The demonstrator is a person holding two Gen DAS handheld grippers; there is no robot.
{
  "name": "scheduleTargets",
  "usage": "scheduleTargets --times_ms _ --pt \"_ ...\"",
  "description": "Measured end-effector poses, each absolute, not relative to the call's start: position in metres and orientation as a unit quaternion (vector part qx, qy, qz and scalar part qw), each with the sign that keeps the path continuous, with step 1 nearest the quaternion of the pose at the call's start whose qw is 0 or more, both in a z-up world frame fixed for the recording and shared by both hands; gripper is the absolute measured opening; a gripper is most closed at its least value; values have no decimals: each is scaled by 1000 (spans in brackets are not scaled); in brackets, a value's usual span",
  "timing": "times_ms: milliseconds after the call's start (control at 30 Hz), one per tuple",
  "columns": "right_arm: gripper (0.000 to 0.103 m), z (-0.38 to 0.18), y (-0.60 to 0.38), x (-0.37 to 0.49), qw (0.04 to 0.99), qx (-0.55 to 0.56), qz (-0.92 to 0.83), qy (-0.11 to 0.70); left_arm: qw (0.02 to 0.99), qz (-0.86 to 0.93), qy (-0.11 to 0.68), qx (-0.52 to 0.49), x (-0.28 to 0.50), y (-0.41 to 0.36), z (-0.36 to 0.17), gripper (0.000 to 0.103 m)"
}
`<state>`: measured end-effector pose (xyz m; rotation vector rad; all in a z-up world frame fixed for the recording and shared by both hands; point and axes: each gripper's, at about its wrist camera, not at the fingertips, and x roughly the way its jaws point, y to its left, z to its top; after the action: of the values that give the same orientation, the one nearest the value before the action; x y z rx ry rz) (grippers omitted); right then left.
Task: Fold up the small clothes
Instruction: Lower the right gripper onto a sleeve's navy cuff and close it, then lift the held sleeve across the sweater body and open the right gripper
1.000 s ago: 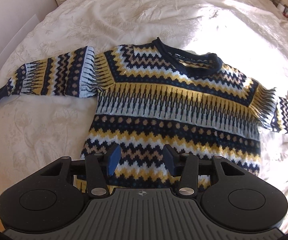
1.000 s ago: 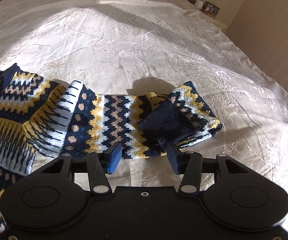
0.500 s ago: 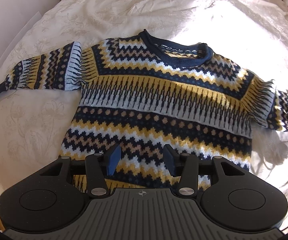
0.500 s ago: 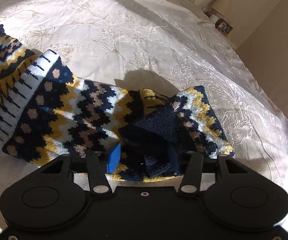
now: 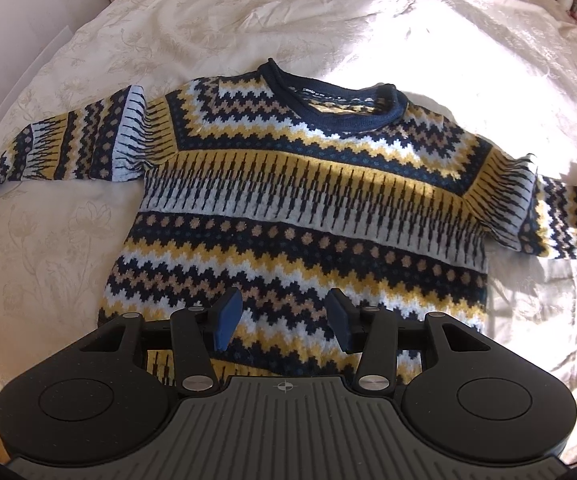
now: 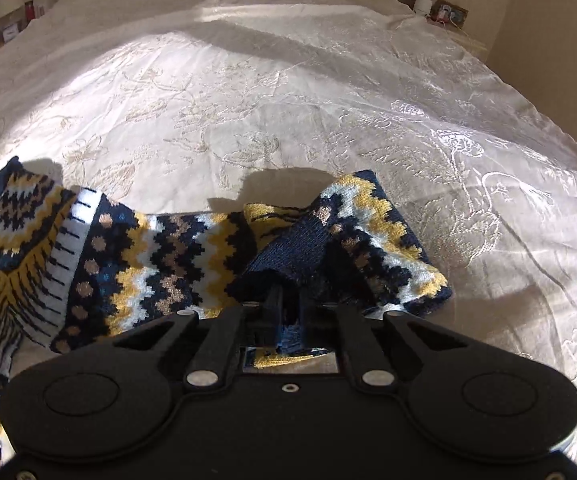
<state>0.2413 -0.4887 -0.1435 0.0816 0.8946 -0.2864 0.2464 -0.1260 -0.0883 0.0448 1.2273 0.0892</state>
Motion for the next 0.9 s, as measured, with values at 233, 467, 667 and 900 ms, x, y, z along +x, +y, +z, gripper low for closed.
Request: scheduleTargets --times_ms 233,467,667,900 --pt "12 -94 -472 220 912 87 -119 382 819 28 573 8 243 -103 -88 46" --pt "12 -47 -416 222 914 205 -49 347 822 11 570 0 245 -63 -90 46" --pt "12 -33 -327 242 901 269 48 338 832 10 554 5 249 -20 -84 46" --pt "12 -65 -213 280 870 291 139 374 840 34 542 4 256 35 -82 46"
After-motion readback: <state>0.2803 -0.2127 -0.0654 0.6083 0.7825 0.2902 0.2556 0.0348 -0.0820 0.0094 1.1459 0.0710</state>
